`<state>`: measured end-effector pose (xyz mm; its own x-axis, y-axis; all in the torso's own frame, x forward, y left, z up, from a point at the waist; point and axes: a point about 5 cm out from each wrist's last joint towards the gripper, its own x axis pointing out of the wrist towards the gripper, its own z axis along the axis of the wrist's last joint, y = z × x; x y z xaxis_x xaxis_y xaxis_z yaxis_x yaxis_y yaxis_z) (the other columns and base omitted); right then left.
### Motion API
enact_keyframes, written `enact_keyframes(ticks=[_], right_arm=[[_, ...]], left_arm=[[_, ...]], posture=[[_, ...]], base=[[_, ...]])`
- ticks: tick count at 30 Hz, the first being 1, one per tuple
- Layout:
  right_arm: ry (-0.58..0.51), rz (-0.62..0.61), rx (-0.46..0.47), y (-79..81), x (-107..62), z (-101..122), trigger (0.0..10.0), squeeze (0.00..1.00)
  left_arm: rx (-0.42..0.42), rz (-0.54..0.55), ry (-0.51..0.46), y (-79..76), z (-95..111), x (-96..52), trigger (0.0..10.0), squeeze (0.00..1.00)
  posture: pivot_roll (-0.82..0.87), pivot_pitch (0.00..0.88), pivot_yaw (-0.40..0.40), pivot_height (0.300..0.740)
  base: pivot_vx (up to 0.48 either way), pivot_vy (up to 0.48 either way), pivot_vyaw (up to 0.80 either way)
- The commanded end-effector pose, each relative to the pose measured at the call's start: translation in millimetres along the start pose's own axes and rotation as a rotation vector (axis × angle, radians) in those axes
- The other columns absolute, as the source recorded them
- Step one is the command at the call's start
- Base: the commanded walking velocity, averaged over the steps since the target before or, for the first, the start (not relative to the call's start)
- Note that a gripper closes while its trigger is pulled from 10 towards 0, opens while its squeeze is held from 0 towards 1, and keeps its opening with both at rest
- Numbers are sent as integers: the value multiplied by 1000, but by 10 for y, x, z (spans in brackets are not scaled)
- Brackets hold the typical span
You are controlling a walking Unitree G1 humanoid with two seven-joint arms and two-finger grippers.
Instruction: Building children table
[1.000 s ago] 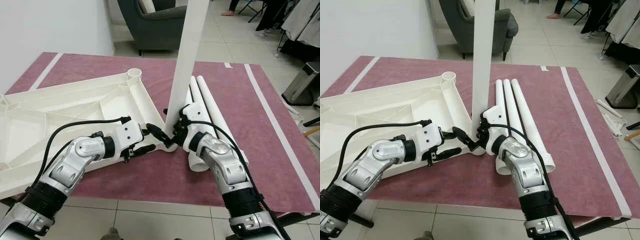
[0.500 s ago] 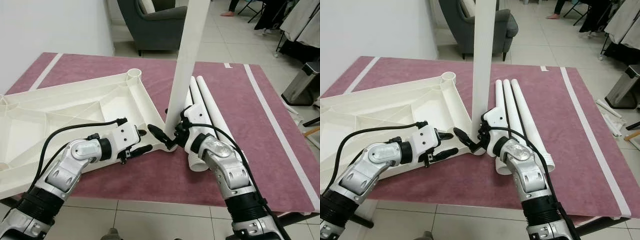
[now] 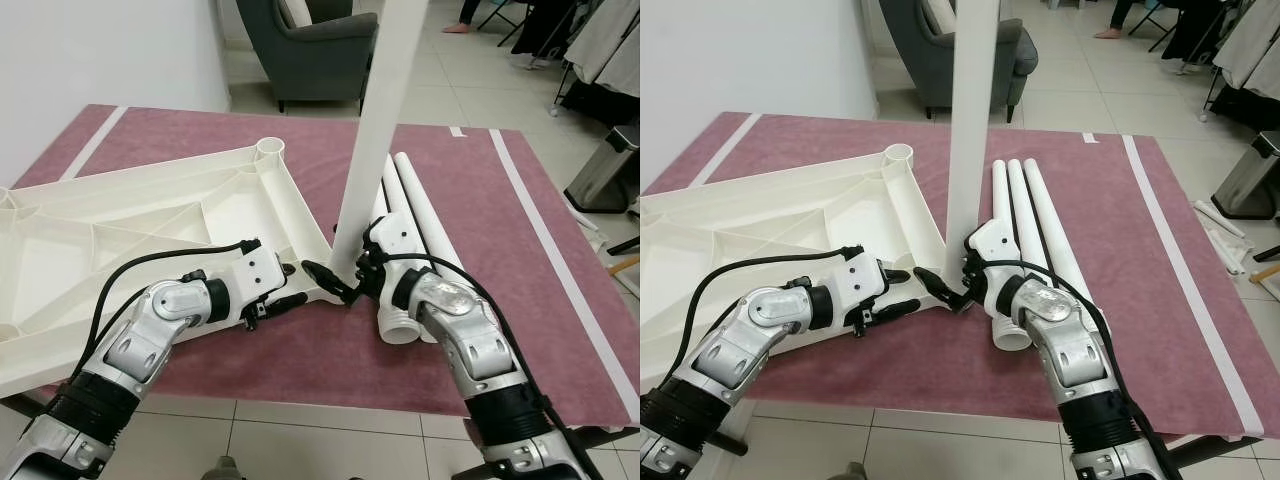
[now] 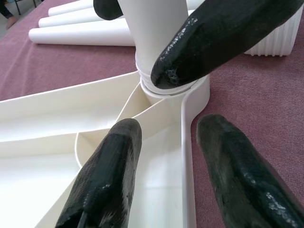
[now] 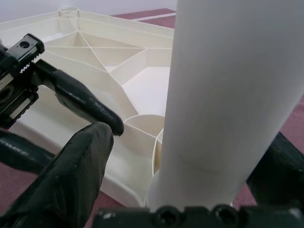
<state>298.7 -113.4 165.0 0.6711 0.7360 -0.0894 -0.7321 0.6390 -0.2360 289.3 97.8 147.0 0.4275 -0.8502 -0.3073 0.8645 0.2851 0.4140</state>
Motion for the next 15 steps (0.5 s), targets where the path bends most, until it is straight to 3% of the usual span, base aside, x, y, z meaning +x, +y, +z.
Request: enact_keyframes(ticks=[1,11,14,15], right_arm=[[16,9,-3,-17,-43,-24,10000,0],[23,-53,1,-140,-103,-42,10000,0],[12,-77,25,-177,-123,-41,10000,0],[-39,-82,103,-192,-190,-10,10000,0]], left_arm=[[-45,25,61,2,-81,22,10000,0],[-29,-9,109,-34,-154,9,10000,0],[-35,-20,103,-47,-147,-3,10000,0],[-43,-31,118,-69,-172,-20,10000,0]], posture=[[51,101,-1,740],[53,107,4,740],[57,109,7,740],[58,114,16,740]], base=[[0,0,0],[0,0,0],[0,0,0],[0,0,0]])
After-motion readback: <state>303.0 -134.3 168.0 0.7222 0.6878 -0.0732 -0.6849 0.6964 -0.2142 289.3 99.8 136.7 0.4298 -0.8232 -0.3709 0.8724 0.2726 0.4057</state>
